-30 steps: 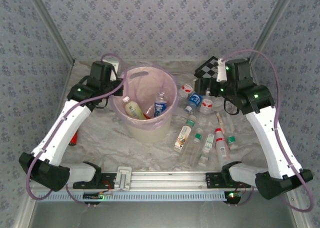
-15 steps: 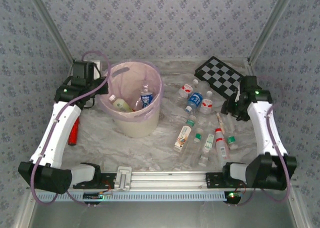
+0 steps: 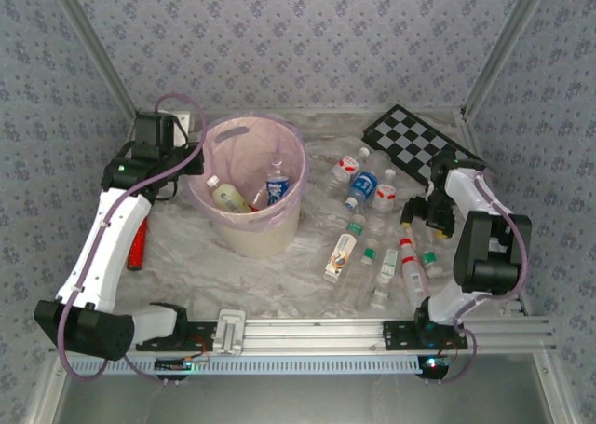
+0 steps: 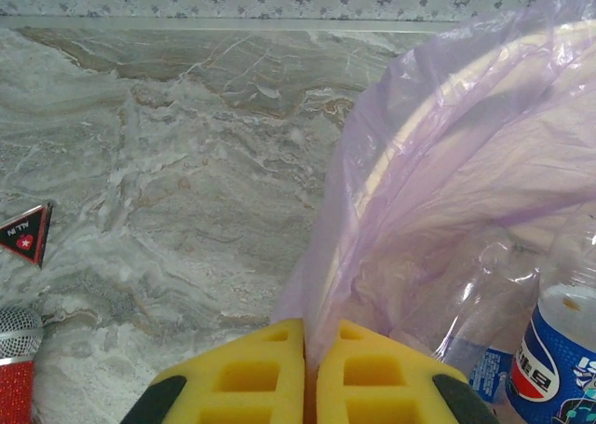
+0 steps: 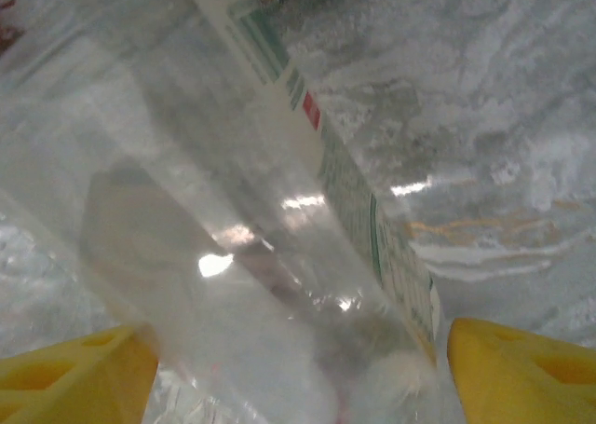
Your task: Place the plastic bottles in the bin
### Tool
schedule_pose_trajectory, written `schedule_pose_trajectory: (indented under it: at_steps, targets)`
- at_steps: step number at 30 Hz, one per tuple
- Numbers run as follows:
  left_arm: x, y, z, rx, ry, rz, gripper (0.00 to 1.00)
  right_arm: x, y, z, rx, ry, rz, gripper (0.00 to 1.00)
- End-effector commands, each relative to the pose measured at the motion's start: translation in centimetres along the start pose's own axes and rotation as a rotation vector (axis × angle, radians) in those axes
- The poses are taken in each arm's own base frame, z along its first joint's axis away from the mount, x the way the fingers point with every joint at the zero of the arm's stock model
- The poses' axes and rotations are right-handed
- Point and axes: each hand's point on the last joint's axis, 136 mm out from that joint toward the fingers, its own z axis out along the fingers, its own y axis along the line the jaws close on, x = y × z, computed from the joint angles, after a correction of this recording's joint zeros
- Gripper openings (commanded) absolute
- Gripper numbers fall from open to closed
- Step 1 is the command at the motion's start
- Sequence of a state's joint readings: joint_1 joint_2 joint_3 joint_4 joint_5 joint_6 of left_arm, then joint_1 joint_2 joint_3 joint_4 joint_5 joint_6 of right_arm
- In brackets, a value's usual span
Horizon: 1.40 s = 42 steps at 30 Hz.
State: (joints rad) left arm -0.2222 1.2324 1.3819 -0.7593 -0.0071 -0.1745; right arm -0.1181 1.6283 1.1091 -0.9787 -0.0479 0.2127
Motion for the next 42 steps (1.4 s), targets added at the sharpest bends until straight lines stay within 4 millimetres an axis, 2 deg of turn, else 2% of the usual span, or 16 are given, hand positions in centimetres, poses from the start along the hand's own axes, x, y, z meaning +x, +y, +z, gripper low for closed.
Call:
schedule_pose_trajectory:
  at_steps: [1,3,7,14,17,21,26,27,31,34,36,38,40,42]
  targets:
    - [0.4,-1.3,0.3,0.084,0.011,-0.007,0.0,-0.8,-0.2,1.4,0.002,-0.001,-0.002,0.8]
    - [0.5,-1.6,0.4,0.102,0.012,-0.013,0.0,-1.2,-0.3,1.9,0.007,-0.01,-0.017,0.79]
    - [0.8,-1.6,0.6,0.105,0.011,-0.024,0.0,-1.4,-0.3,2.2,0.008,-0.013,-0.026,0.72]
    - [1.0,-1.5,0.3,0.108,0.007,-0.04,0.0,-1.9,0.0,1.3,-0.009,-0.04,-0.034,0.63]
    - [1.3,-1.9,0.4,0.132,0.019,-0.052,0.0,-1.9,0.1,0.3,-0.017,-0.054,-0.036,0.57]
    - [1.7,-2.2,0.4,0.142,0.038,-0.063,0.0,-2.3,0.5,-2.3,-0.039,-0.117,-0.042,0.47]
    - [2.3,-2.8,0.3,0.157,0.048,-0.059,0.0,-1.6,0.6,-4.8,-0.05,-0.143,-0.049,0.44]
    - [2.3,-3.1,0.2,0.165,0.048,-0.058,0.0,-2.1,0.8,-6.1,-0.06,-0.181,-0.051,0.45]
    - [2.3,-4.6,0.0,0.198,0.042,-0.041,0.0,-1.6,1.4,-8.7,-0.108,-0.231,-0.061,0.43]
    - [2.4,-5.7,-0.3,0.218,0.044,-0.022,0.0,-1.5,3.0,-12.1,-0.214,-0.309,-0.082,0.42]
    - [2.5,-6.4,-0.5,0.232,0.044,-0.012,0.0,-1.4,4.7,-15.7,-0.324,-0.392,-0.099,0.41]
    - [2.7,-7.1,-0.6,0.249,0.044,-0.003,0.0,-1.1,7.4,-20.2,-0.495,-0.493,-0.144,0.4]
    - [2.9,-7.9,-0.6,0.27,0.043,0.01,0.0,0.3,10.7,-25.2,-0.717,-0.558,-0.211,0.39]
    - [3.1,-8.4,-0.7,0.283,0.041,0.018,0.0,1.7,12.4,-29.2,-0.823,-0.613,-0.258,0.38]
